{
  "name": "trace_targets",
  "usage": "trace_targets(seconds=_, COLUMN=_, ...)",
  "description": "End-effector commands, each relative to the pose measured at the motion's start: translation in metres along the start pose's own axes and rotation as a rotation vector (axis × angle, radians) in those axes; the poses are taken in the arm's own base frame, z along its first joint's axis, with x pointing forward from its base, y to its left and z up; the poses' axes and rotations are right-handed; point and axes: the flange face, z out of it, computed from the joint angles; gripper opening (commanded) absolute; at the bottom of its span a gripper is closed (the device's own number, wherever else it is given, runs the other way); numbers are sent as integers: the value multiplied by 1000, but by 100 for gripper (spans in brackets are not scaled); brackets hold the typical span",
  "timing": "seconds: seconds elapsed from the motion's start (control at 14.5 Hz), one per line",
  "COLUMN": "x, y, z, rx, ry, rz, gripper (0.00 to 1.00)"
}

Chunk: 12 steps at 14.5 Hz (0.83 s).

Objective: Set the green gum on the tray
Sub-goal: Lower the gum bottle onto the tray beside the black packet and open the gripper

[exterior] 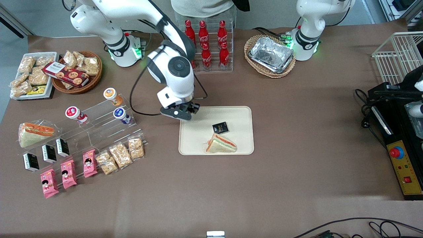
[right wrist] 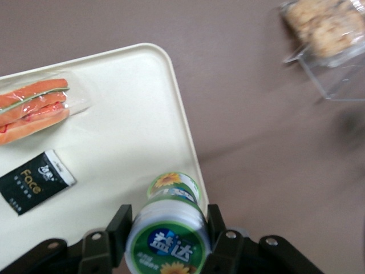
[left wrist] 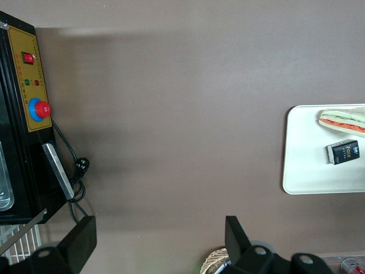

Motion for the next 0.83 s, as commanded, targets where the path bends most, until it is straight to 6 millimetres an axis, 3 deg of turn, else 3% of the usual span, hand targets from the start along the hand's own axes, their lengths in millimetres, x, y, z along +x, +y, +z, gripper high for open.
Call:
trace_targets(seconds=0.0, x=7, y=-13, z=35, rx=7, ry=36, rz=18, gripper=43)
trace_targets(seconds=0.35, x=5, y=-17, z=70, rx=15, ry=42, rz=16, gripper=43)
trace_targets(seconds=0.62, x=2, y=-18, z=85, rx=3, ry=34, rz=12, gripper=43)
trace_targets(seconds=0.76, x=-9, y=-24, z=91, rx=-5, ry=31, rz=-8, gripper=43)
